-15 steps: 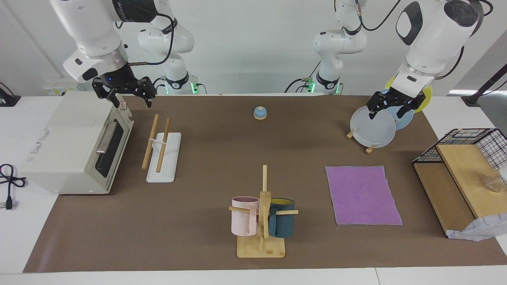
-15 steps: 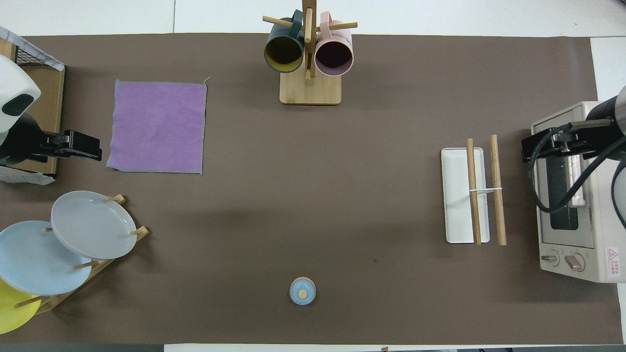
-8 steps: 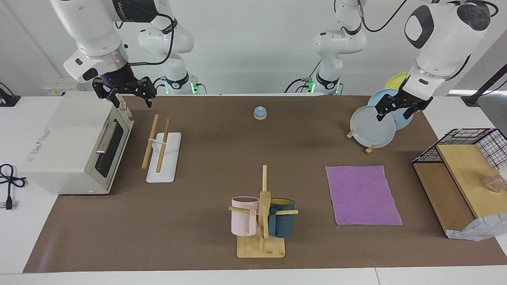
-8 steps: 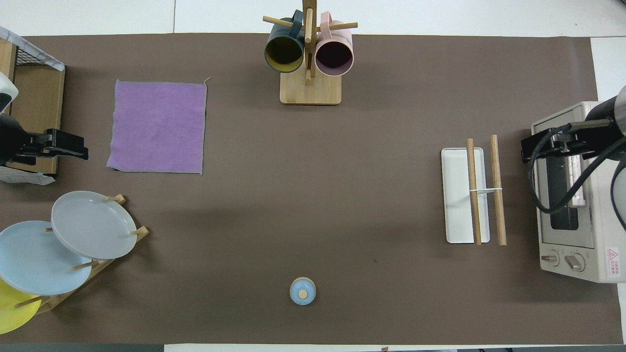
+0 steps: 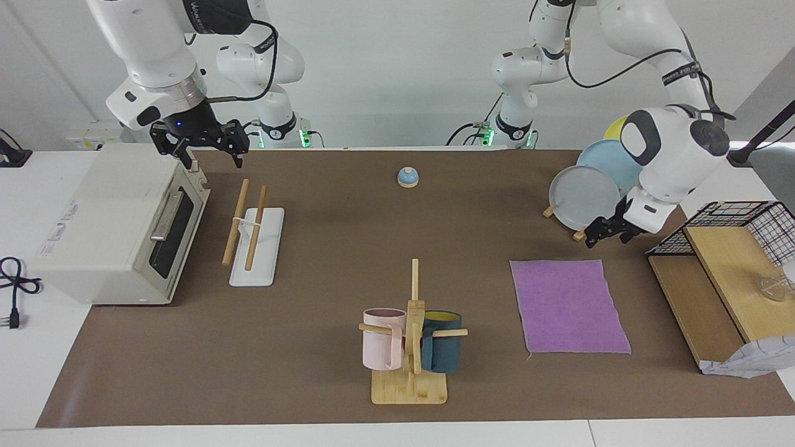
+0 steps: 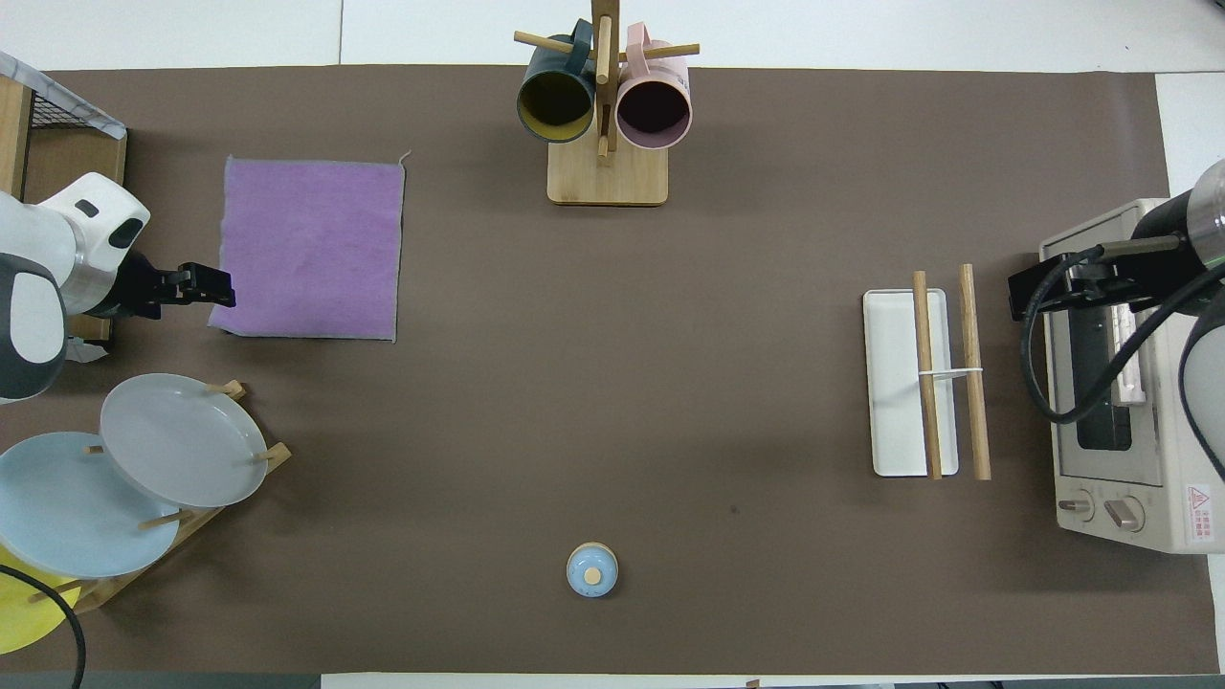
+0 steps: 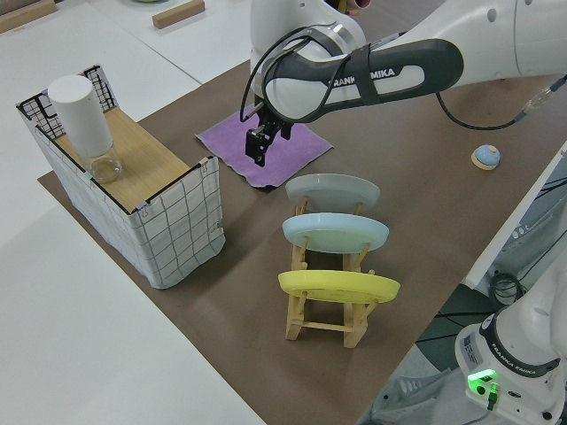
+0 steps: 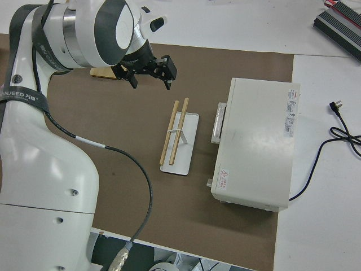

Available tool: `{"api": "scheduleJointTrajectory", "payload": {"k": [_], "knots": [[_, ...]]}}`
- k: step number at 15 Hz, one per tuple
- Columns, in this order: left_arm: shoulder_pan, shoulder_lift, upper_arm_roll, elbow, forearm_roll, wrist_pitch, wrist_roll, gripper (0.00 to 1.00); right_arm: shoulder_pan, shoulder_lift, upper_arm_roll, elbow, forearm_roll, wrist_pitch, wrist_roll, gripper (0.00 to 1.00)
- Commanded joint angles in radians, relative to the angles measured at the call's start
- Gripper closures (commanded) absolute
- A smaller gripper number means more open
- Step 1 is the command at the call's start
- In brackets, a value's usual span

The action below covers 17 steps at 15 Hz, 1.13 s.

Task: Fold towel and hang on rack

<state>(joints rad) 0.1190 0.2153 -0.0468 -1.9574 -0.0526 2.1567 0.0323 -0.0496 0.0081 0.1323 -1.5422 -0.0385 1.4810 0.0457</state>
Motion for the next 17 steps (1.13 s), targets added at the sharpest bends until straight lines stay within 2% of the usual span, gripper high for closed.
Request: {"api": "scheduleJointTrajectory", "payload": {"k": [1, 3, 5, 8, 11, 13, 17], "knots": [[0.041, 0.027, -0.001, -0.028, -0.013, 0.060, 0.038, 0.00, -0.009, -0.007, 0.003, -0.004, 0.025, -0.011, -0.021, 0.00], [0.042, 0.059, -0.002, -0.029, -0.016, 0.086, 0.031, 0.01, -0.009, -0.007, 0.003, -0.004, 0.025, -0.011, -0.021, 0.00], [0.045, 0.079, -0.001, -0.028, -0.045, 0.089, 0.029, 0.07, -0.009, -0.007, 0.003, -0.004, 0.025, -0.011, -0.020, 0.00], [0.045, 0.082, -0.001, -0.029, -0.093, 0.078, 0.023, 0.13, -0.009, -0.007, 0.003, -0.004, 0.025, -0.011, -0.020, 0.00], [0.048, 0.096, -0.002, -0.034, -0.095, 0.077, 0.015, 0.19, -0.010, -0.007, 0.003, -0.004, 0.025, -0.011, -0.020, 0.00], [0.051, 0.098, -0.002, -0.035, -0.104, 0.077, 0.015, 0.28, -0.010, -0.007, 0.003, -0.004, 0.025, -0.011, -0.020, 0.00], [0.053, 0.099, -0.002, -0.043, -0.116, 0.077, 0.004, 0.35, -0.010, -0.007, 0.003, -0.004, 0.025, -0.011, -0.020, 0.00]]}}
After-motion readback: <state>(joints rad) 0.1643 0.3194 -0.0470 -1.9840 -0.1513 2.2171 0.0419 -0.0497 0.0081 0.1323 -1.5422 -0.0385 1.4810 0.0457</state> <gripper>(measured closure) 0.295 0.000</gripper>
